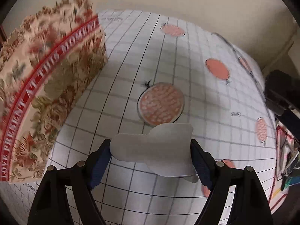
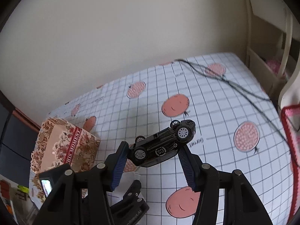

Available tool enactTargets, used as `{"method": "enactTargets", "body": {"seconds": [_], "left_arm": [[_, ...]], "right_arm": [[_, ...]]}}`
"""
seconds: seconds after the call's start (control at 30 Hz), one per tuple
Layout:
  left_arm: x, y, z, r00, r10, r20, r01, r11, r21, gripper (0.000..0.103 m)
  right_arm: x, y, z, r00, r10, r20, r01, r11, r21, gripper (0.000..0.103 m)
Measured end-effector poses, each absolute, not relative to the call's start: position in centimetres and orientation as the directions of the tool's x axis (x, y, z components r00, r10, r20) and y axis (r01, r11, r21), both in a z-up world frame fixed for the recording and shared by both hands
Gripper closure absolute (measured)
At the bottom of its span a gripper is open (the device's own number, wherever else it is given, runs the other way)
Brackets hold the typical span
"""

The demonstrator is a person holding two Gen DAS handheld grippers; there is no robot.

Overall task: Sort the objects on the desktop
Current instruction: 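Carry the white foam piece with the left gripper while the right carries the toy car over the box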

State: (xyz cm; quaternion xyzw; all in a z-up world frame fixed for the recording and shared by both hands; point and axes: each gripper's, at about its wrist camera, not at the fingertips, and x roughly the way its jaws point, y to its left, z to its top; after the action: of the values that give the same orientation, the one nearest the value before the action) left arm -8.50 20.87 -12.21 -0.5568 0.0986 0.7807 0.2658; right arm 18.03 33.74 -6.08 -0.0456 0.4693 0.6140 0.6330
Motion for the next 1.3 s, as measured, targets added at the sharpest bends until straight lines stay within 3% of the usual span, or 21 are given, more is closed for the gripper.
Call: {"method": "enactTargets", "body": {"seconds": [0.33,0.5,0.93,1.3], "left_arm": [[-9.1,20.4,-4.1,-0.308,0.512,-0.802,-0.541,-0.788,-0.294,0.020],[-11.3,18.8,-1.9,-0.334,0.562,-0.757,-0.508,-0.783,-0.357,0.020],[-17.3,8.8,-0.4,-0.436,0.535,-0.724,-0.291,-0.845,-0.449,0.020],[-20.6,0.6,-0.8,-0.513,0.475,-0.715,-0.106,-0.862,-0.496,0.021]], "right_arm": [[16.9,31.2,1.3,-0.124,0.851,-0.510,-0.848,0.176,0.500,0.045],[14.9,31.3,2.7,-0.136,0.857,-0.496,-0.864,0.143,0.483,0.045],[6.6,32.9,5.3,-0.248,0.857,-0.451,-0.881,-0.006,0.473,0.045],[-0.4,34.1,5.1,-0.337,0.812,-0.477,-0.894,-0.116,0.434,0.045]]}}
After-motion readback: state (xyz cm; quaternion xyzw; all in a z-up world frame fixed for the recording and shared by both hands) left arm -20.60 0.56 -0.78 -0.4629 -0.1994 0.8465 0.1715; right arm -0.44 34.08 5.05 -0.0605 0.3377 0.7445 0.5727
